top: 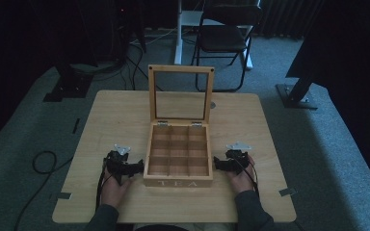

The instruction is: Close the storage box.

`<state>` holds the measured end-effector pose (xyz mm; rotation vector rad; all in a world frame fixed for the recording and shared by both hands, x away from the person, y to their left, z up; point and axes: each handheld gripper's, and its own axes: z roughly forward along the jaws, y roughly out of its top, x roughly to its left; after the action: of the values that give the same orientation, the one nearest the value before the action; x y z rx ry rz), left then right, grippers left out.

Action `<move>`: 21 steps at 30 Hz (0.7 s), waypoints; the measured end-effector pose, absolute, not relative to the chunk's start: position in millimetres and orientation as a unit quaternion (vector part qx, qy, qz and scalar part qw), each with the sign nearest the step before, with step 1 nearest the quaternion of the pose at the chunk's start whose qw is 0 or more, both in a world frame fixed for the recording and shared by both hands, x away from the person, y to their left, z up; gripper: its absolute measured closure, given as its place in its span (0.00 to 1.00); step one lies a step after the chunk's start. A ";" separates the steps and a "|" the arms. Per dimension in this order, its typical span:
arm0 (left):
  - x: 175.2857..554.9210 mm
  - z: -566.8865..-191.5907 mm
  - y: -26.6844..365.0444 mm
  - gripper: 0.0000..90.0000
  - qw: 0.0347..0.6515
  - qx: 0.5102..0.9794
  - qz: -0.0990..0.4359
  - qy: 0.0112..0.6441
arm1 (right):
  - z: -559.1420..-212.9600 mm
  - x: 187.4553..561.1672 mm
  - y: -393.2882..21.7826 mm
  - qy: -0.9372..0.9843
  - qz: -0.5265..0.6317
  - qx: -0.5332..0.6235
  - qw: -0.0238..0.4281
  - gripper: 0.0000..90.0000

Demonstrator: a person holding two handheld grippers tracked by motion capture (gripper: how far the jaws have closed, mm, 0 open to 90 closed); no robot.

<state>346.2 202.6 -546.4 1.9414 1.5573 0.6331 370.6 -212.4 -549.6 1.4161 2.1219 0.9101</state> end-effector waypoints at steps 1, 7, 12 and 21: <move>346.2 -546.4 202.5 0.02 0.283 0.725 0.236 0.582 | -549.7 370.6 -212.4 0.765 0.328 0.510 0.215 0.14; 346.2 -546.4 202.5 0.02 0.283 0.725 0.236 0.582 | -549.3 370.2 -212.8 0.765 0.327 0.512 0.214 0.14; 346.2 -546.4 202.5 0.02 0.283 0.725 0.236 0.582 | -549.1 369.5 -214.5 0.769 0.327 0.507 0.211 0.14; 346.7 -546.3 202.5 0.02 0.282 0.726 0.237 0.581 | -546.4 371.9 -215.7 0.773 0.321 0.507 0.206 0.19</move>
<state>346.7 202.5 -546.3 1.9441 1.5555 0.6336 371.9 -215.7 -546.4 1.4136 2.1543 0.8939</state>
